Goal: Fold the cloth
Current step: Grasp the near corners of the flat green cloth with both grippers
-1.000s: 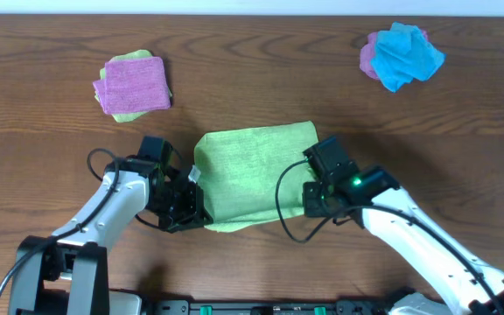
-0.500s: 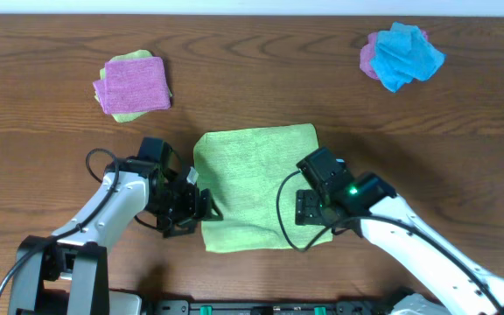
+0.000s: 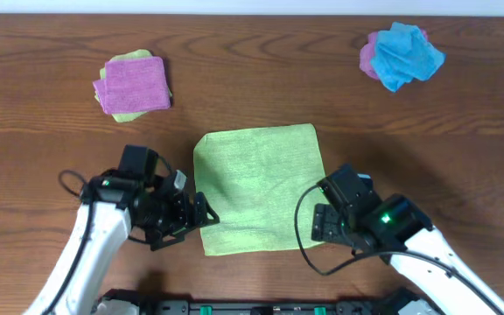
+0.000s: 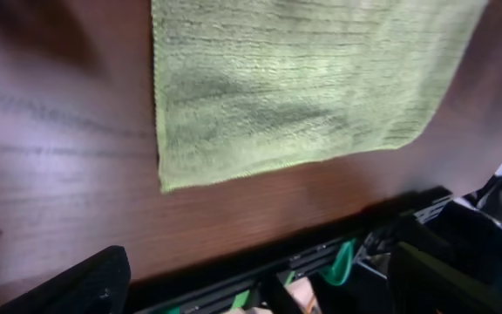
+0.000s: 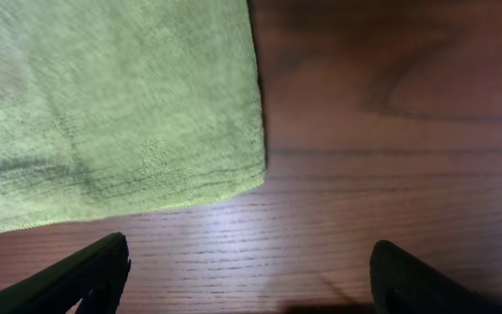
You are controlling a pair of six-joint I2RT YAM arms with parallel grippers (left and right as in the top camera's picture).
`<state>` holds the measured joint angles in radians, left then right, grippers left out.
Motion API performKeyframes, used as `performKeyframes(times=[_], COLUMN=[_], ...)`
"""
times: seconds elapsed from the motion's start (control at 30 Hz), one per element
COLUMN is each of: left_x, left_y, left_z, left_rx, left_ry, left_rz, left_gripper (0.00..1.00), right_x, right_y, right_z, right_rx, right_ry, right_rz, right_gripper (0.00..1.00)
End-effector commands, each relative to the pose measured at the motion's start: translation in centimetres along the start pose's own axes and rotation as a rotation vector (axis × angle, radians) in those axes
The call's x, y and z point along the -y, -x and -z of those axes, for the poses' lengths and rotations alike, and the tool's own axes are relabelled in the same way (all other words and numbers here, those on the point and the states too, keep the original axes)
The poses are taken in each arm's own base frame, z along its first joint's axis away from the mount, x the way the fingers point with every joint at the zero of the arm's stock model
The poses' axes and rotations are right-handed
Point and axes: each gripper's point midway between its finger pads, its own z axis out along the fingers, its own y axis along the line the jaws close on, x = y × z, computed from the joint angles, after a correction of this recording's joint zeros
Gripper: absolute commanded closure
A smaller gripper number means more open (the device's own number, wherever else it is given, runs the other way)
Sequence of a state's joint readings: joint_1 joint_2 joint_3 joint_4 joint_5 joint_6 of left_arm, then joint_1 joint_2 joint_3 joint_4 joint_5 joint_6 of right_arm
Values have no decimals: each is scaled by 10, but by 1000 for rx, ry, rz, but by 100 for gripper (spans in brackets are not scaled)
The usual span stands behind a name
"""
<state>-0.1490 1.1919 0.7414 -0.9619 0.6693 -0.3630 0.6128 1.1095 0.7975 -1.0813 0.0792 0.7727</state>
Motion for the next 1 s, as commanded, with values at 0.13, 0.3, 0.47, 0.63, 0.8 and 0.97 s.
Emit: performKeyframes(times=[0.13, 0.3, 0.47, 0.63, 0.8, 0.97], left_x=[-18, -25, -34, -37, -39, -45], left_y=[-17, -21, -19, -10, 1, 9], left_z=[-6, -22, -39, -48, -52, -55], left_rx=[86, 107, 115, 152, 203, 248], left_ry=[-24, -85, -122, -156, -176, -176], left_rz=[140, 221, 280, 282, 293, 353], left_gripper=[4, 5, 5, 5, 5, 4], right_x=[-4, -4, -8, -4, 0, -2], right_y=[-21, -25, -25, -23, -18, -14], right_z=[-22, -32, -41, -48, -54, -60], right_rx=[-8, -6, 3, 15, 28, 39], right_ry=[114, 135, 161, 161, 164, 196], right_rz=[-39, -39, -44, -64, -97, -131], right_gripper=[12, 14, 15, 16, 16, 16])
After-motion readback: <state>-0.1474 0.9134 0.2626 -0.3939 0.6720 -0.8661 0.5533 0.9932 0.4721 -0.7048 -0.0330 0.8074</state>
